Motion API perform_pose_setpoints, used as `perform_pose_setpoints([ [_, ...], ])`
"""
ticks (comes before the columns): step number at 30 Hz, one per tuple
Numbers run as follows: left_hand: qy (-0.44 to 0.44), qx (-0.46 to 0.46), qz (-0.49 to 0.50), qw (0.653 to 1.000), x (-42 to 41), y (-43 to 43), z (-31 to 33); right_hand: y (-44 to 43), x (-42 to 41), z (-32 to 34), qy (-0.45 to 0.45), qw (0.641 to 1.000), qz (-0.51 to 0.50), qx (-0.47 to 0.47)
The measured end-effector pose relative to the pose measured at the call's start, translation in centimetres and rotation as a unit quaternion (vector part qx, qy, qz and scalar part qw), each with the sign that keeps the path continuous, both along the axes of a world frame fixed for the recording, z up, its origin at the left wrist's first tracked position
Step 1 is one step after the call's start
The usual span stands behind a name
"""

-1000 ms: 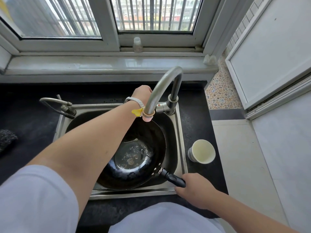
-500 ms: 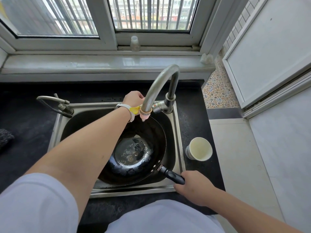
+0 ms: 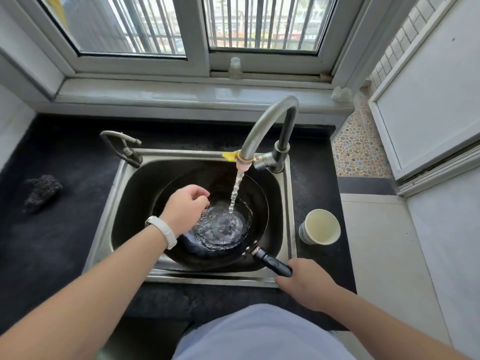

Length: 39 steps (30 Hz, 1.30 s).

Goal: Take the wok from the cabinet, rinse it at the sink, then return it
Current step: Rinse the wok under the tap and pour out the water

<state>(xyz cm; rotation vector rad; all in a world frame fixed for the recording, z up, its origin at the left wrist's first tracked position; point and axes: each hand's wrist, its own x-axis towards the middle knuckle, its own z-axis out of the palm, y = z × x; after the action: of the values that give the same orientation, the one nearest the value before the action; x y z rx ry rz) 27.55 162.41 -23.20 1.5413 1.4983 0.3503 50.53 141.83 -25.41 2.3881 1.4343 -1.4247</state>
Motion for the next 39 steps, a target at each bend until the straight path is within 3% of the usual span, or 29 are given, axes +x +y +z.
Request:
perform_pose_setpoints([
  [4,0.014,-0.016,-0.045,0.999,-1.0,-7.4,-0.8,0.5,0.2,0.4,-0.013,1.000,0.019,0.010],
  [7,0.062,0.050,-0.133,0.988,-0.2,-12.2,-1.9,0.8,0.5,0.7,-0.015,0.999,0.032,0.007],
  [12,0.021,0.012,-0.187,0.982,1.9,-16.8,-3.5,0.6,0.0,0.6,-0.031,0.998,0.043,0.018],
  [18,-0.084,-0.228,-0.061,0.968,3.9,-17.7,-5.2,0.8,0.2,0.5,-0.018,0.999,0.035,0.036],
  [23,-0.276,-0.358,0.128,0.883,6.2,-16.6,-6.0,1.1,0.4,0.8,-0.010,0.998,0.039,0.056],
  [28,-0.363,-0.335,0.159,0.855,7.4,-15.6,-5.4,1.4,0.6,1.2,-0.006,0.997,0.046,0.057],
  [39,-0.360,-0.253,0.192,0.877,7.7,-15.7,-3.9,2.5,0.2,2.8,0.044,0.998,0.027,0.039],
])
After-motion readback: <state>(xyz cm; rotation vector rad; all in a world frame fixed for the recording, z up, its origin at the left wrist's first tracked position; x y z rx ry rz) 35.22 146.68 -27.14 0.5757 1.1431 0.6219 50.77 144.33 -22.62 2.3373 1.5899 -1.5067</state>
